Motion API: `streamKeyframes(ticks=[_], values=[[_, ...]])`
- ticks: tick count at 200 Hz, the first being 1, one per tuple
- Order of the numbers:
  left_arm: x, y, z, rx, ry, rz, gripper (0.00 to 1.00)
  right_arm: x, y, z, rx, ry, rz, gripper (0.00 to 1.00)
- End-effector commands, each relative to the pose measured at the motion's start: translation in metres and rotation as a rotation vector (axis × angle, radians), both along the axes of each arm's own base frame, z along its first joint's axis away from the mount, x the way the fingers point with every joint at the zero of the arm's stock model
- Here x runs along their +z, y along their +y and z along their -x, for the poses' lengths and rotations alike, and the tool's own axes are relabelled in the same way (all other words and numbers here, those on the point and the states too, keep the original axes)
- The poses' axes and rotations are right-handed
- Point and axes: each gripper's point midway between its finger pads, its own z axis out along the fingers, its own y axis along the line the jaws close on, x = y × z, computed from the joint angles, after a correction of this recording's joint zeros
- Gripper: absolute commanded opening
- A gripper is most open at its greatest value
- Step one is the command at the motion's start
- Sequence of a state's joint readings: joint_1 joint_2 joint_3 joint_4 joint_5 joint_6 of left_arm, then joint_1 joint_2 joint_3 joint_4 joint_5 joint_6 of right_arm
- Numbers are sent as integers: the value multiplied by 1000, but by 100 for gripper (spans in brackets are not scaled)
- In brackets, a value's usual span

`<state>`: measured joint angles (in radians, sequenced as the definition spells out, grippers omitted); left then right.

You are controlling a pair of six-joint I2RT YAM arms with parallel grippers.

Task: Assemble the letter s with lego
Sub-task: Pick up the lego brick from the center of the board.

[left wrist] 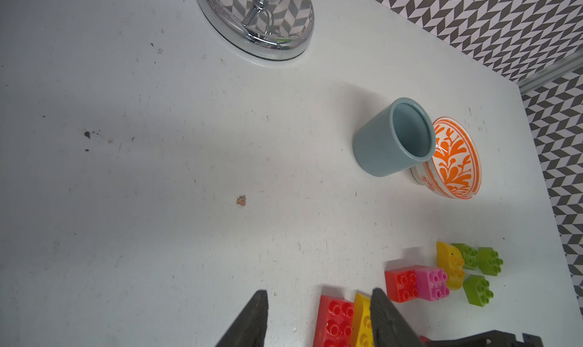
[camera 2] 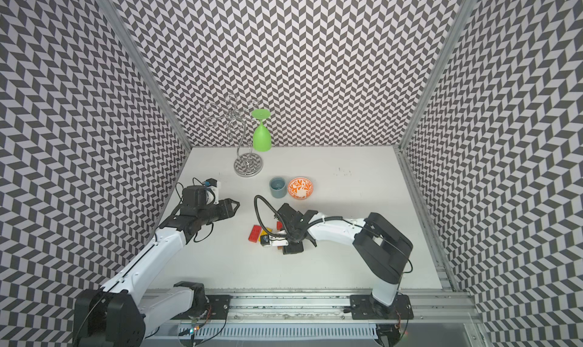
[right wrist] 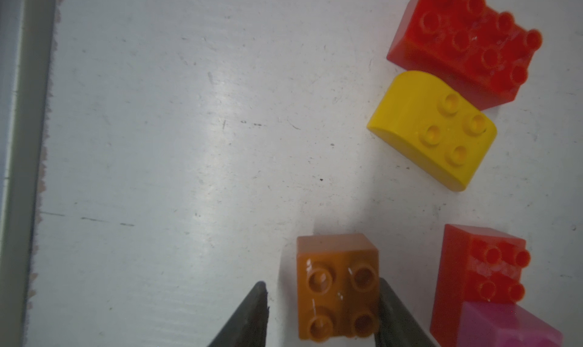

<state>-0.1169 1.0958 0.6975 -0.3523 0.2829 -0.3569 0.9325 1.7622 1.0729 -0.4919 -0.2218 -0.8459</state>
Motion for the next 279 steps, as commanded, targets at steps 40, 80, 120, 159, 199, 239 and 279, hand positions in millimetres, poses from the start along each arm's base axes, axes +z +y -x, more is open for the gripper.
streamKeyframes(ticks=[40,80,120,159,199,239,279], values=[[0,0,-1,-6,-10,1,54,3,9,-5,6,13,-37,47],[0,0,-1,-7,-10,2,54,-1,9,-6,-1,23,-30,51],[0,-1,-1,-8,-9,3,54,0,8,-10,-13,26,-36,51],[1,0,-1,-8,-11,1,54,-1,6,-10,-21,41,-42,48],[1,-1,-1,-8,-12,1,54,-5,6,-10,-25,52,-39,48],[2,0,-1,-9,-15,1,54,-5,5,-12,-32,54,-40,48],[2,0,-1,-7,-17,-1,54,-5,5,-13,-38,61,-45,41]])
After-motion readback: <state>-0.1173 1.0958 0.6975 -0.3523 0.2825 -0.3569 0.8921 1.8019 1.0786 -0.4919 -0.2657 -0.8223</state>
